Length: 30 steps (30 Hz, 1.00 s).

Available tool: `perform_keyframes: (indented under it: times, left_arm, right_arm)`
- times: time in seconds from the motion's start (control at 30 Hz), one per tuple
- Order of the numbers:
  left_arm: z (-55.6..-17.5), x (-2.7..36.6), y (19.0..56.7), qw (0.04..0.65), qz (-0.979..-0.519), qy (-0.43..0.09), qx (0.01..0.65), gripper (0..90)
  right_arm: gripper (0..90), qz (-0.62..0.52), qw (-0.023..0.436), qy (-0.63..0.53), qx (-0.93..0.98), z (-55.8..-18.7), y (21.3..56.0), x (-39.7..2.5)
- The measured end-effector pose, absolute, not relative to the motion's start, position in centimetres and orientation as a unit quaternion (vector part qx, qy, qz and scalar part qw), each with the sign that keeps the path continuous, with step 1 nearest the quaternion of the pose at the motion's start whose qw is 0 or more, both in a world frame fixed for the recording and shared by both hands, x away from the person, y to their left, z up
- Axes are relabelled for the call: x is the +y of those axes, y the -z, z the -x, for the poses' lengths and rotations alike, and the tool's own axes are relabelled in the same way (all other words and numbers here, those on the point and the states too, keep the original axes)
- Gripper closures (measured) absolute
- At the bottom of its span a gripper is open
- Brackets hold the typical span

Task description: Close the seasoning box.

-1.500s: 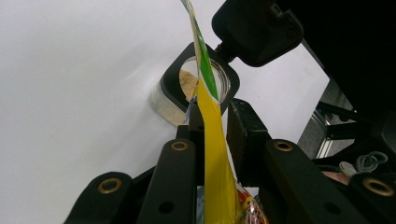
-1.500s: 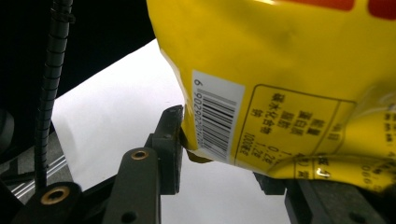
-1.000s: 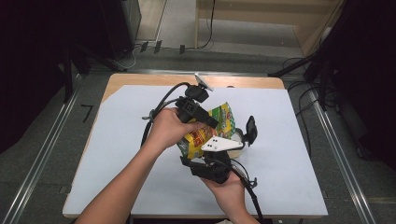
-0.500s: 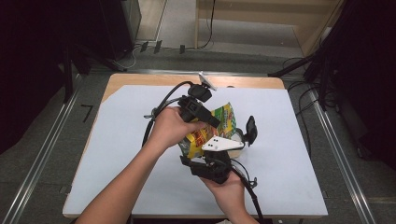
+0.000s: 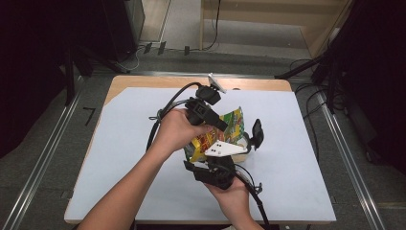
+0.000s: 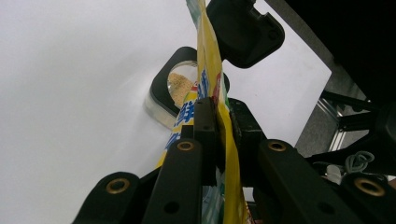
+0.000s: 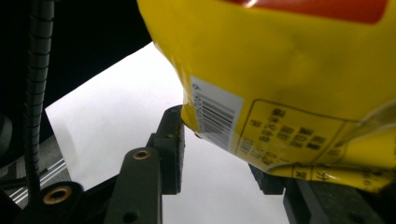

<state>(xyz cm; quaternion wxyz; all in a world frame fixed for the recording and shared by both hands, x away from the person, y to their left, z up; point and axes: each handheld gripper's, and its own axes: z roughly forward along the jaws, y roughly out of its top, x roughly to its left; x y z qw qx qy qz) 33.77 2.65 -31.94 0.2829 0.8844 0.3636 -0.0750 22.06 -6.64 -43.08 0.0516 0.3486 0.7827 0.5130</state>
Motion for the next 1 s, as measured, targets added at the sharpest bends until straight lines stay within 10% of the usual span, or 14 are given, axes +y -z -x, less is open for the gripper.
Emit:
perform_keyframes:
  times: [1.0]
  left_arm:
    - [-33.97, 3.17, 31.96, 0.296, -0.879, 0.066, 0.368, 79.3]
  right_arm:
    - [63.2, -0.359, 0.053, -0.526, 0.769, -22.51, 42.65, -7.33]
